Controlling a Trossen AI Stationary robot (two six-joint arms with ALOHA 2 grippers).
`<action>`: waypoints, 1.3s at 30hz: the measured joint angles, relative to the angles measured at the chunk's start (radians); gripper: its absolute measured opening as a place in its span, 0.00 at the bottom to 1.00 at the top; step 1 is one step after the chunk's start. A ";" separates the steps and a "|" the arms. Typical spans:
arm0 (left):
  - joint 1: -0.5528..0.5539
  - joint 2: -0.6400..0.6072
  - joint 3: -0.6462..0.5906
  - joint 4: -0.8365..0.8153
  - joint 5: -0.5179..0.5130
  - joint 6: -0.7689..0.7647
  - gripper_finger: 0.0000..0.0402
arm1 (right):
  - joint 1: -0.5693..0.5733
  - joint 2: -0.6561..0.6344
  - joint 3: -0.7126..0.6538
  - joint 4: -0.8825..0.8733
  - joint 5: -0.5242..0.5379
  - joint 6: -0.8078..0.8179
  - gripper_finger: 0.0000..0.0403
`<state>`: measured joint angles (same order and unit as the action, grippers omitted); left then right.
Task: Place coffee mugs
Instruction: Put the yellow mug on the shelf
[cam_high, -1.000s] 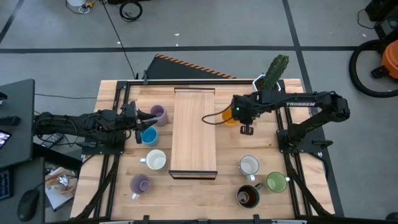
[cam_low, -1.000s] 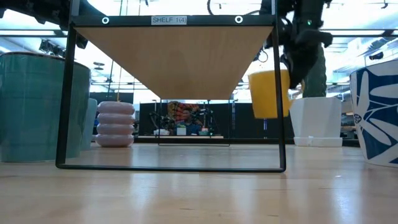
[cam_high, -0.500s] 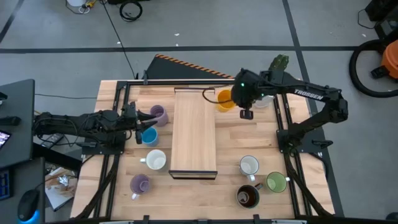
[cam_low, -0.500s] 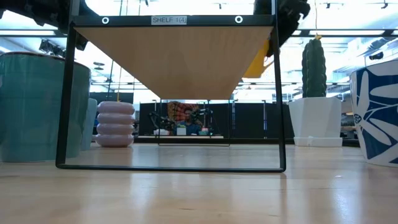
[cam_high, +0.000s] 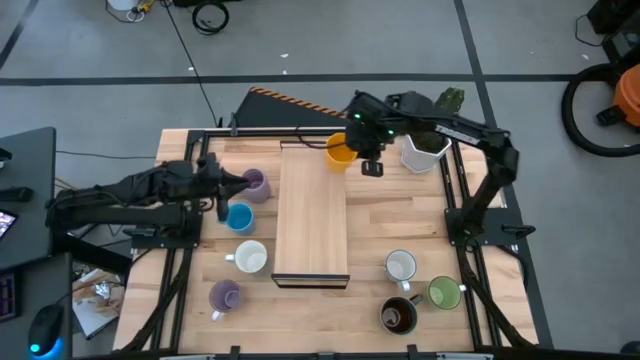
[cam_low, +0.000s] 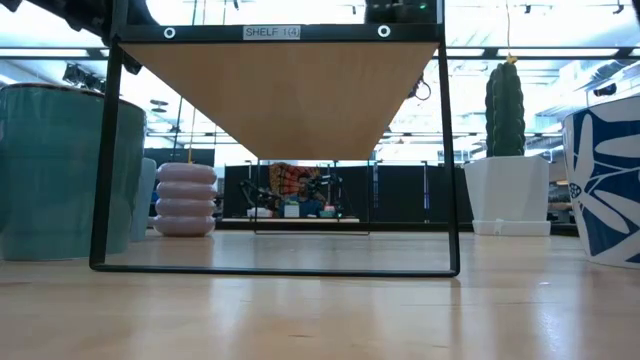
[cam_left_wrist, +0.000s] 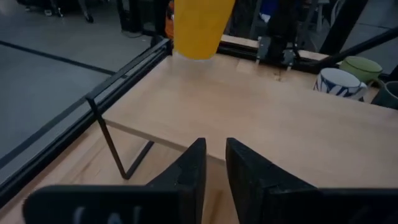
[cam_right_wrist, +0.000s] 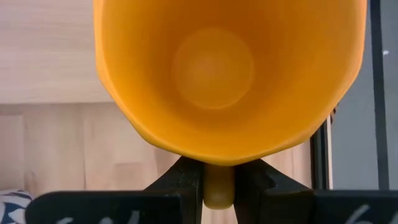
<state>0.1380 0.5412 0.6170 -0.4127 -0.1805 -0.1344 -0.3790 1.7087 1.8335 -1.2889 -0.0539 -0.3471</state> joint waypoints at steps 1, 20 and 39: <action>0.010 0.003 0.000 -0.005 0.013 0.000 0.16 | 0.000 0.022 0.022 -0.010 0.001 -0.003 0.15; 0.029 0.015 0.000 -0.034 0.029 -0.011 0.15 | -0.045 0.122 0.100 -0.009 -0.077 -0.038 0.16; 0.029 0.015 0.000 -0.035 0.029 -0.012 0.15 | -0.077 0.123 0.099 0.024 -0.127 -0.040 0.16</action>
<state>0.1665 0.5564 0.6170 -0.4477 -0.1516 -0.1459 -0.4561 1.8313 1.9322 -1.2653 -0.1806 -0.3875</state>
